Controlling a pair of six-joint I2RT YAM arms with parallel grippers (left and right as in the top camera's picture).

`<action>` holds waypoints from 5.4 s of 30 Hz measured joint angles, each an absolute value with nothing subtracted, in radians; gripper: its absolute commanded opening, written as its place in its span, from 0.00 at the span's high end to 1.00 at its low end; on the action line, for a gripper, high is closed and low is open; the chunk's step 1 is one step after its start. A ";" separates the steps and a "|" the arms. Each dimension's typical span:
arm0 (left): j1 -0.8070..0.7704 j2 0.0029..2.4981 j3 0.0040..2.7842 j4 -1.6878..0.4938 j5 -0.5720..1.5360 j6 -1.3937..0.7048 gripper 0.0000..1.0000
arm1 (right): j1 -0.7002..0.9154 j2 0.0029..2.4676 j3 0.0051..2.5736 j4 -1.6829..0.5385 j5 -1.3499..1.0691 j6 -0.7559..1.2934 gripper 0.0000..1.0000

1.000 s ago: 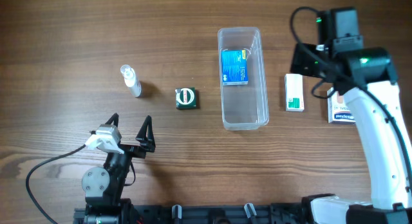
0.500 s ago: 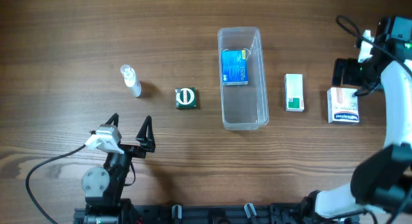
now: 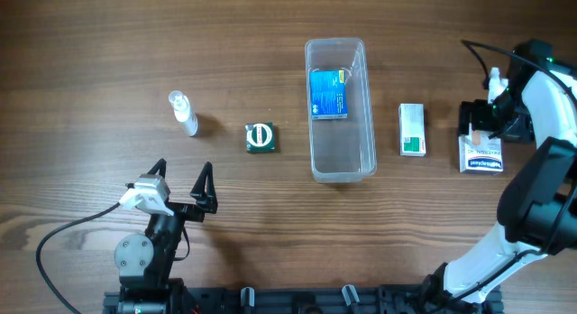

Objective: Pack container
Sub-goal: 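Move the right gripper to the white-orange box and grasp it, then carry the white-orange box into the container and release it, then move the right gripper to the white-green box and grasp it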

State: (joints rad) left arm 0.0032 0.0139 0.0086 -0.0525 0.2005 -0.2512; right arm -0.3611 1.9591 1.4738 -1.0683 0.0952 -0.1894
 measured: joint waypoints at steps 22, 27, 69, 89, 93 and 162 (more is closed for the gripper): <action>0.003 0.014 0.009 -0.052 0.200 -0.251 0.00 | -0.426 1.994 1.389 -0.940 -0.006 -0.244 0.00; 0.003 0.014 0.009 -0.052 0.200 -0.251 0.00 | -0.426 1.994 1.389 -0.926 0.005 -0.213 0.03; 0.003 0.014 0.009 -0.052 0.200 -0.251 0.00 | -0.264 1.914 1.652 -1.156 -0.023 0.008 0.37; 0.003 0.014 0.009 -0.052 0.200 -0.251 0.00 | 0.376 1.853 1.765 -0.997 0.055 0.192 0.32; 0.003 0.014 0.009 -0.052 0.200 -0.251 0.01 | 0.397 1.880 1.765 -0.972 0.080 0.234 0.32; 0.003 0.014 0.009 -0.052 0.200 -0.251 0.00 | 0.036 1.783 1.466 -1.027 -0.044 0.023 0.06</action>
